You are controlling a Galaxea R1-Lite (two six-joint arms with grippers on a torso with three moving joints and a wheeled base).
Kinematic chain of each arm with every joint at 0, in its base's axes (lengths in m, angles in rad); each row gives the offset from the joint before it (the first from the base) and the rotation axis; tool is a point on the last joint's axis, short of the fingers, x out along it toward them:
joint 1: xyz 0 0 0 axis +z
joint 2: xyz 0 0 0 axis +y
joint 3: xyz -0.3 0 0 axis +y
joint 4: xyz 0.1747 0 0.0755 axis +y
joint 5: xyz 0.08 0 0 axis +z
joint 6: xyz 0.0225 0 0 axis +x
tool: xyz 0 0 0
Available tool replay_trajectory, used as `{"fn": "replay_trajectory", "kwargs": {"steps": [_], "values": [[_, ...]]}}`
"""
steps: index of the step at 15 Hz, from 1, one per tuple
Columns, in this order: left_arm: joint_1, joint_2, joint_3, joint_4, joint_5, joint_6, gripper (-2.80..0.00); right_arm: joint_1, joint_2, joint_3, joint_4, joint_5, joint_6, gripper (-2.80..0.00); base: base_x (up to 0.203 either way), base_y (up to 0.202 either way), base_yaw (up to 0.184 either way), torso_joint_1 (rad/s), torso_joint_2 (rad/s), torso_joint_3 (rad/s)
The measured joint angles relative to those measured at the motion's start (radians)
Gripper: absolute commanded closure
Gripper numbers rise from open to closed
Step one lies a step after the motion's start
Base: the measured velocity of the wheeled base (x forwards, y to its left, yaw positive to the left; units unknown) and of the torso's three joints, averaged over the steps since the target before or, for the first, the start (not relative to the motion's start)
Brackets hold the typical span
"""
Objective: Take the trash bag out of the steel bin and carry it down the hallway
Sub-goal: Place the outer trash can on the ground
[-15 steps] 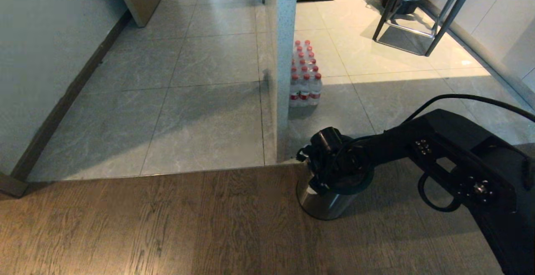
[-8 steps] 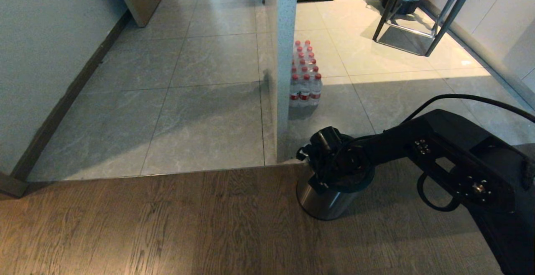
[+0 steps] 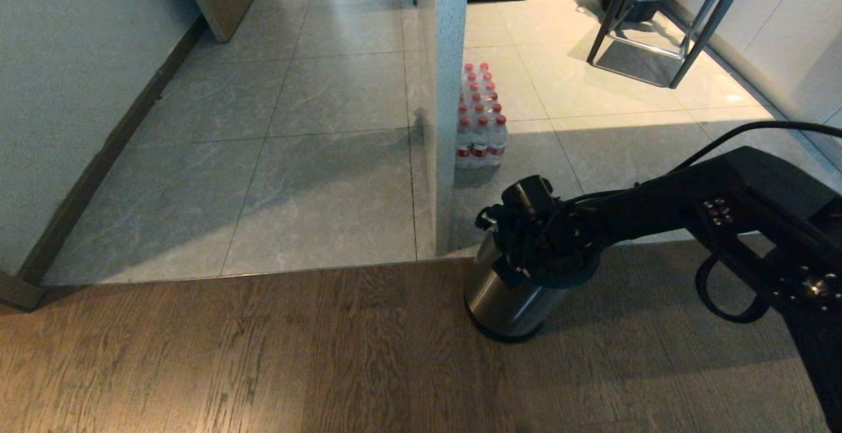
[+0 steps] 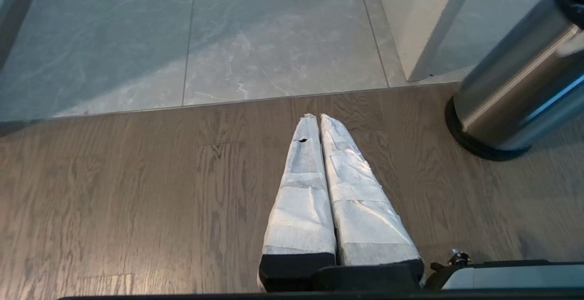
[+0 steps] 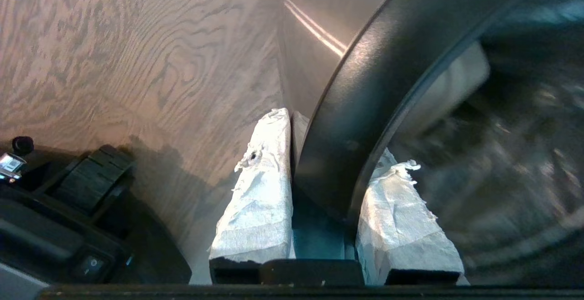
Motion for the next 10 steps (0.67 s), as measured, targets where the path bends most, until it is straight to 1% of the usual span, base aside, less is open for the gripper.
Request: {"fn": "replay_trajectory", "kwargs": {"steps": [2, 5, 10], "values": [[0.0, 0.0, 0.0, 0.0, 0.0, 0.0, 0.0, -0.006, -0.046, 0.042, 0.001, -0.004, -0.003, 0.0, 0.0, 0.0, 0.0, 0.0, 0.0, 0.0], [0.0, 0.0, 0.0, 0.0, 0.0, 0.0, 0.0, -0.008, -0.13, 0.06, 0.029, 0.002, -0.007, 0.0, 0.0, 0.0, 0.0, 0.0, 0.0, 0.0], [0.0, 0.0, 0.0, 0.0, 0.0, 0.0, 0.0, -0.01, -0.351, 0.055, 0.209, 0.013, -0.006, 0.0, 0.0, 0.0, 0.0, 0.0, 0.0, 0.0]]}}
